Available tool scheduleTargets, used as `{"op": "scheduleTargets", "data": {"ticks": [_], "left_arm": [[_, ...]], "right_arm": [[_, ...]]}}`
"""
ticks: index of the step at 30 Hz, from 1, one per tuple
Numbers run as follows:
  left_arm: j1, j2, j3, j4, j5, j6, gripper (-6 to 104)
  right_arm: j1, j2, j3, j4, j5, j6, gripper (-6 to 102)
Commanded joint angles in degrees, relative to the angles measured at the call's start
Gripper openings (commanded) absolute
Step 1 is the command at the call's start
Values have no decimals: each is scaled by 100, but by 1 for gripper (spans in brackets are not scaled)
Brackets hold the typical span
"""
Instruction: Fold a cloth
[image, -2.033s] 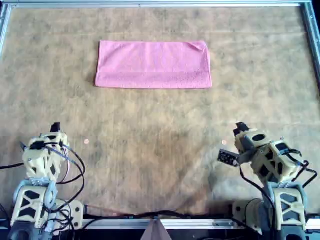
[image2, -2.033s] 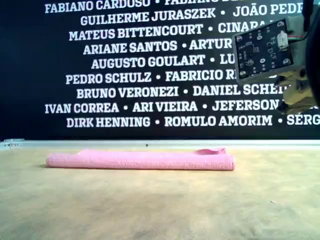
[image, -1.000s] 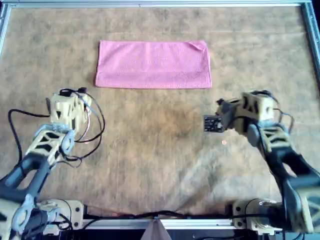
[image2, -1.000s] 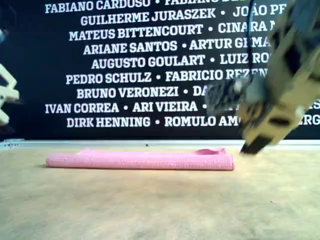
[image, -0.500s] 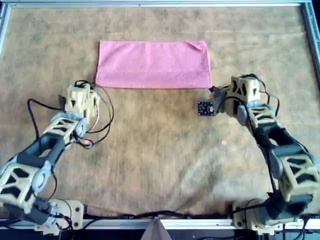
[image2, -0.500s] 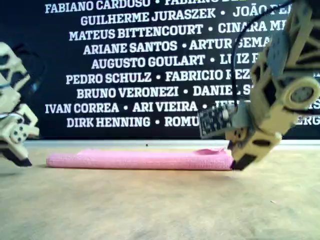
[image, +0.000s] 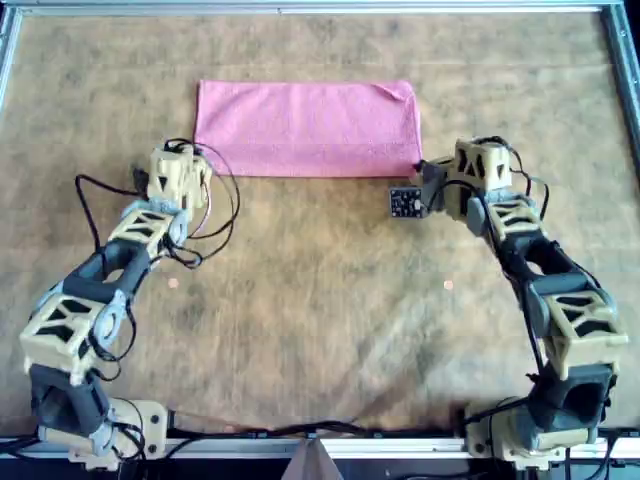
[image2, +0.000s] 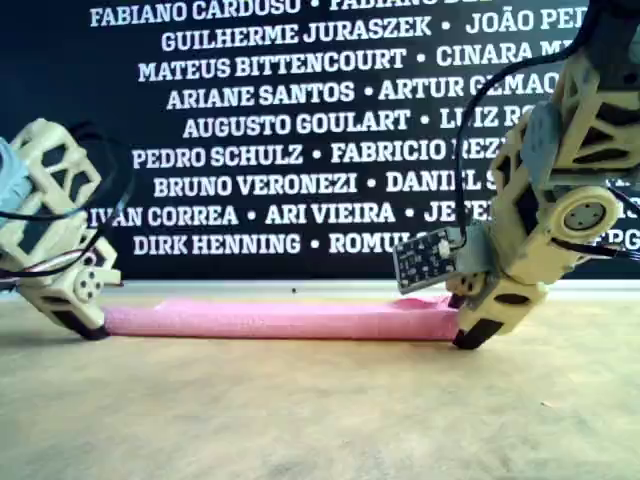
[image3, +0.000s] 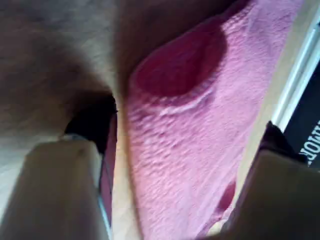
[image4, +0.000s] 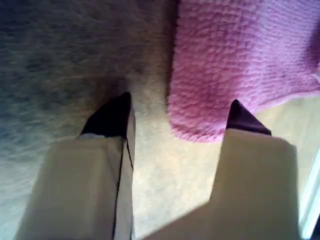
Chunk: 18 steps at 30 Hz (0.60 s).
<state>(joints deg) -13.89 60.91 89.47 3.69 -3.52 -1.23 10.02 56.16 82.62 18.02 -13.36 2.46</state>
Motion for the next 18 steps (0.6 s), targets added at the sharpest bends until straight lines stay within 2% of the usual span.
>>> {"op": "scheduleTargets", "data": {"ticks": [1,11,18], "left_arm": [[-132,-97,-668,-141,-44,18,100],[-132,-835,-1547,-141,-53,18,100],[-123,-1046,-1784,-114,-62,26,100]], "right_arm": [[18,-18,-527,-290,9,0,74],[18,-747,-1723,-202,0,-53,74],[18,-861,-1863,-193,-35,-53,74]]}}
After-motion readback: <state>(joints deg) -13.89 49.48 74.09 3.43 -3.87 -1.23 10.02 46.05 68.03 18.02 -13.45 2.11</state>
